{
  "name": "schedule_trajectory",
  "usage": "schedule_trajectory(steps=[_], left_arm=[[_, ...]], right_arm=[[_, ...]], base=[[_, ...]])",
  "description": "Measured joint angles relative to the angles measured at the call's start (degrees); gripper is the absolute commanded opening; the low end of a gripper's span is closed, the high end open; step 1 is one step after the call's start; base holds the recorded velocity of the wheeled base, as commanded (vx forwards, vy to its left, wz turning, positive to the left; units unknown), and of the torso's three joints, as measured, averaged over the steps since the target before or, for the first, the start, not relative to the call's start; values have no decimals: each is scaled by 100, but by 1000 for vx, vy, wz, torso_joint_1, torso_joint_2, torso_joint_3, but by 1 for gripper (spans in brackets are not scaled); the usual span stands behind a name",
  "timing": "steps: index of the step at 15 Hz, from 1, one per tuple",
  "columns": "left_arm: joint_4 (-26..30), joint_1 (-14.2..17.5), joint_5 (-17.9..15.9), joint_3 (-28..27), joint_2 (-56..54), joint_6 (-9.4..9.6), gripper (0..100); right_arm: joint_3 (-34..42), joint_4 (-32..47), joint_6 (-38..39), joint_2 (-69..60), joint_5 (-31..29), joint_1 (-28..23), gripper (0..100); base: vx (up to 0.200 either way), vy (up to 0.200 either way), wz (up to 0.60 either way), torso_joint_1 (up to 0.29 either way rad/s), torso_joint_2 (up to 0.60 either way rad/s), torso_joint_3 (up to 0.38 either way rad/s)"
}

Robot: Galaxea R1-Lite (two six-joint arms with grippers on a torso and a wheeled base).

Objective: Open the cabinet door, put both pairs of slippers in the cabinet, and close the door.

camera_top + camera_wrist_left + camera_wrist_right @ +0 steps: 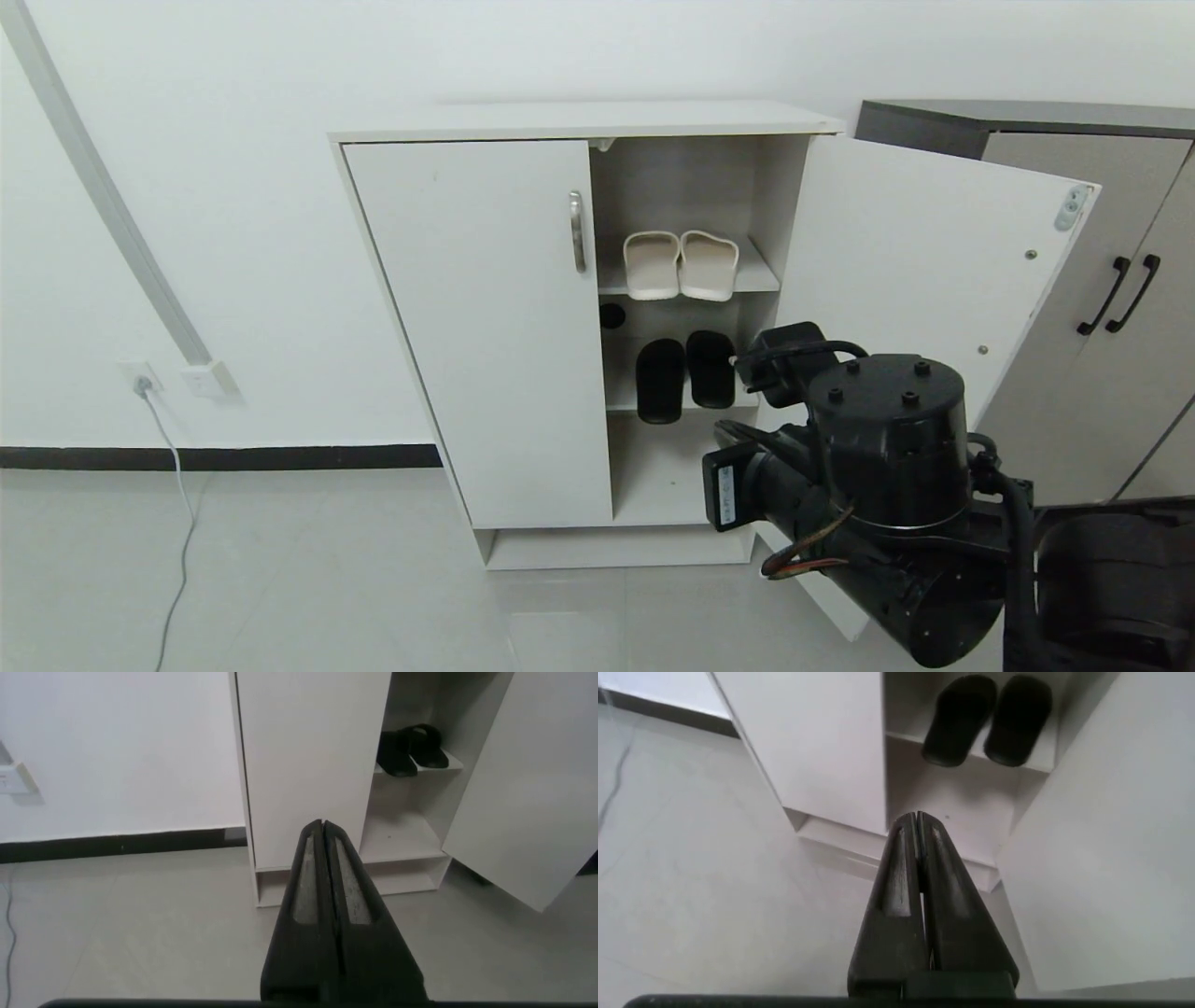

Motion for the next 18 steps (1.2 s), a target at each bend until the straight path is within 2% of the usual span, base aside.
schedule_trajectory(steps=[8,18], left_arm=[[-17,1,5,-7,0,0,0],[-20,1,2,-7,0,0,0]], right_arm=[[9,2,-1,45,-2,-13,0],[37,-4,2,106,-5,-16,0]], base=[[0,0,0,83,-472,-350],[0,0,0,167,-485,-322]])
